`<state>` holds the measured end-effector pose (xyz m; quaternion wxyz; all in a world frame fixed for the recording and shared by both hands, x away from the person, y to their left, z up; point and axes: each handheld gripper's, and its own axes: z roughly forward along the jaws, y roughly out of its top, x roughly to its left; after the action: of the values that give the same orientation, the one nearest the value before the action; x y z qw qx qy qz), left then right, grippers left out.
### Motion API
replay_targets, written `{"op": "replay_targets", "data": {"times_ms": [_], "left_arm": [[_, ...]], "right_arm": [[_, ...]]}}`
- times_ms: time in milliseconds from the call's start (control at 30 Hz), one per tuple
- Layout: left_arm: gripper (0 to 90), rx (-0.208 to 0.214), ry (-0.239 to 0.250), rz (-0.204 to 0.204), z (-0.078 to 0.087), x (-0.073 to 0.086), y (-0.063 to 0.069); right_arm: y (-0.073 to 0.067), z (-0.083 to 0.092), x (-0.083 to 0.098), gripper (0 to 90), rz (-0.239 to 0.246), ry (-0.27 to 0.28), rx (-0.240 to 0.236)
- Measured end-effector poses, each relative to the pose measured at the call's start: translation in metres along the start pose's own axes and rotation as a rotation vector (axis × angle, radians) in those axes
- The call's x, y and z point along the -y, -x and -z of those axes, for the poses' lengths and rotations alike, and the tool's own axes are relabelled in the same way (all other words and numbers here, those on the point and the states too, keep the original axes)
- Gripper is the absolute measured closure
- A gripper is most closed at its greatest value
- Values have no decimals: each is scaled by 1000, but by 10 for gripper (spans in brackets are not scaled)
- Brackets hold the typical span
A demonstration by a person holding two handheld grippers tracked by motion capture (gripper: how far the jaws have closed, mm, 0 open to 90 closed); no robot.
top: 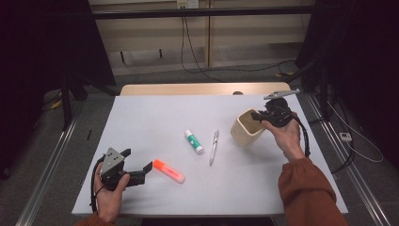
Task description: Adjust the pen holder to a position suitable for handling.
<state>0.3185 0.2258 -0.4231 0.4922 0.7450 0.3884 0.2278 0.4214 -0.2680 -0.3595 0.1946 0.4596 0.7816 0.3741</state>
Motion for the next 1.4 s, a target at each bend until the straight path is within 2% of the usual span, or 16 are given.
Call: {"op": "replay_targets", "data": {"times_ms": [200, 333, 500, 533, 567, 600, 700, 733, 767, 900, 1000, 1067, 1400], "left_arm": [[56, -2, -4, -4, 0, 0, 0], [56, -2, -6, -2, 0, 0, 0], [56, -1, -6, -2, 0, 0, 0], [56, 0, -6, -3, 0, 0, 0], [56, -1, -5, -3, 0, 0, 0], [56, -1, -2, -1, 0, 0, 0], [56, 0, -7, -5, 1, 0, -1], [56, 0, -3, 2, 0, 0, -1], [56, 0, -4, 1, 0, 0, -1], [56, -1, -4, -4, 0, 0, 0], [56, 1, -7, -4, -1, 0, 0], [56, 1, -10, -4, -1, 0, -1], [56, 1, -14, -7, -1, 0, -1]], "right_arm": [[-7, 12, 12, 824, 38, 9, -53], [-11, 14, 18, 824, 24, -1, -47], [-20, 16, 23, 823, 54, -13, -67], [-24, 18, 23, 824, 76, -10, -82], [-24, 18, 23, 824, 76, -10, -82], [-27, 20, 24, 823, 105, -13, -100], [-29, 21, 25, 823, 128, -17, -115], [-30, 22, 27, 822, 170, -19, -140], [-30, 22, 27, 822, 170, -19, -140], [-32, 25, 30, 822, 245, -42, -195], [-33, 26, 31, 822, 264, -48, -212], [-36, 26, 32, 821, 296, -54, -232], [-46, 15, 29, 814, 342, -68, -252]]}}
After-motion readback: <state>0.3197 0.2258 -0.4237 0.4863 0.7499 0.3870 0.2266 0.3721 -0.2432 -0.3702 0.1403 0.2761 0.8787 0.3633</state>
